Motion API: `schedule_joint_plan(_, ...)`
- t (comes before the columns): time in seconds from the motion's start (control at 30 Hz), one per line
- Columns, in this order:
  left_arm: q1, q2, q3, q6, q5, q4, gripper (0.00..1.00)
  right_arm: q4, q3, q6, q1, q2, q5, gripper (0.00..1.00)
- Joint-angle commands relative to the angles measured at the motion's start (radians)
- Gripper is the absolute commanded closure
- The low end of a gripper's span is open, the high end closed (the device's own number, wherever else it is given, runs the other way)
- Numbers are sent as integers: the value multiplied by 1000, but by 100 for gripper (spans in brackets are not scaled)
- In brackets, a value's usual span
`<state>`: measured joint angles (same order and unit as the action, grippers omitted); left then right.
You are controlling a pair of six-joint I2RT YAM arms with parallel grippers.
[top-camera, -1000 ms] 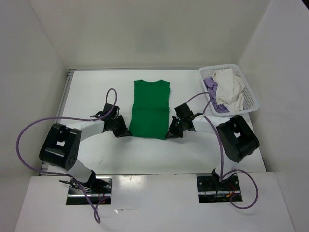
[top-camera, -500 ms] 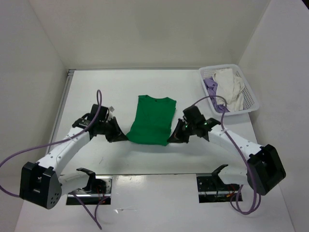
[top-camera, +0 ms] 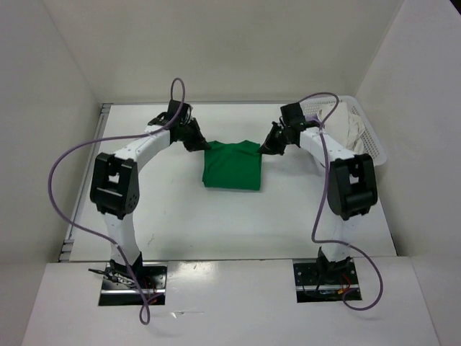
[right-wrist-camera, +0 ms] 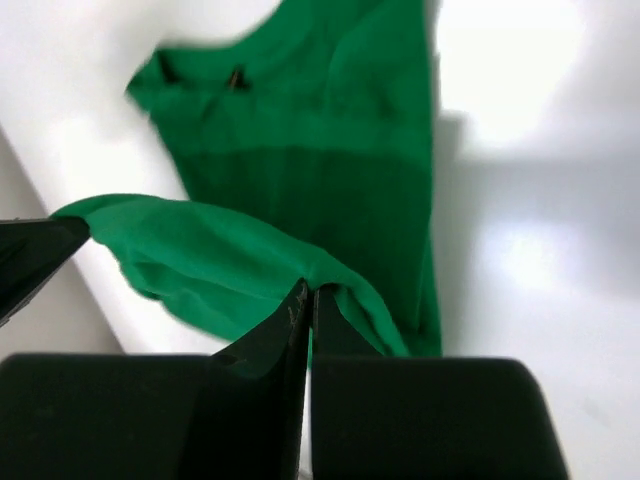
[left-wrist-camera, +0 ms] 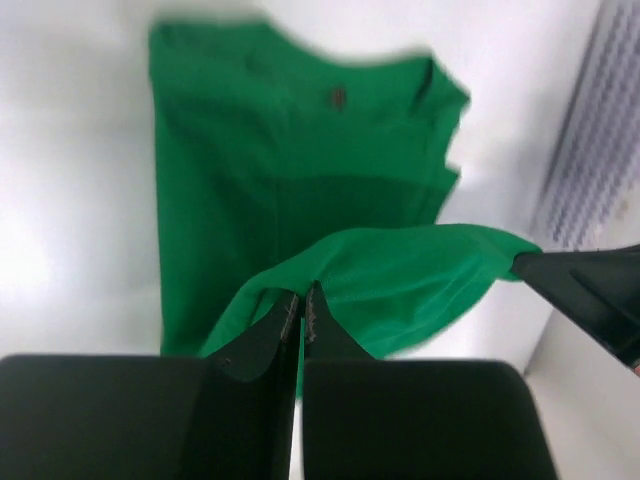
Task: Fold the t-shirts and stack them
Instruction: Fold the long partially folded tshirt into a neat square, then smooth out wrinkles on the folded tshirt
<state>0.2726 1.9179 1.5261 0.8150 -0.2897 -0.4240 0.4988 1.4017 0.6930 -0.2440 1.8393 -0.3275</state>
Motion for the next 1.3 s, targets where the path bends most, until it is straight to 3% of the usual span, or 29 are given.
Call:
schedule_joint_plan(0.0, -18, 110, 137, -16, 61, 34, 100, -28, 127, -52, 37, 99, 33, 100)
schedule_joint_plan(0.2, -67, 219, 236, 15, 83, 89, 98, 15, 393, -88, 37, 330, 58, 98)
schedule_joint_plan(0.3, -76, 245, 267, 33, 83, 111, 80, 41, 496, -79, 37, 396, 42, 84)
schedule_joint_plan(0.33, -85, 245, 267, 44, 67, 111, 66, 41, 526, -79, 37, 396, 42, 74)
schedule_joint_plan(0.37, -85, 225, 267, 53, 67, 138, 59, 41, 536, -79, 37, 396, 42, 70)
schedule_joint_plan(0.47, -85, 152, 224, 53, 67, 175, 47, 70, 534, -89, 37, 347, 71, 65)
schedule_joint_plan(0.53, -85, 109, 211, 53, 55, 189, 47, 57, 501, -89, 28, 305, 80, 62)
schedule_joint_plan(0.6, -73, 76, 145, 65, 9, 224, 54, 43, 421, -89, 6, 232, 90, 63)
schedule_joint_plan(0.63, -56, 47, 117, 65, -5, 247, 56, 18, 387, -89, -6, 207, 90, 76)
schedule_joint_plan(0.77, 45, 26, -24, 90, -74, 310, 62, -43, 180, -66, -78, 144, 50, 94)
schedule_joint_plan(0.87, 66, 52, -109, 131, -89, 360, 64, -98, 108, -41, -109, 132, 39, 94)
schedule_joint_plan(1.07, 66, 101, -236, 64, -35, 347, 64, -98, 42, -52, -109, 215, 51, 100)
schedule_joint_plan(1.27, 66, -55, -523, 73, -72, 389, 64, -161, -183, 14, -166, 132, 73, 100)
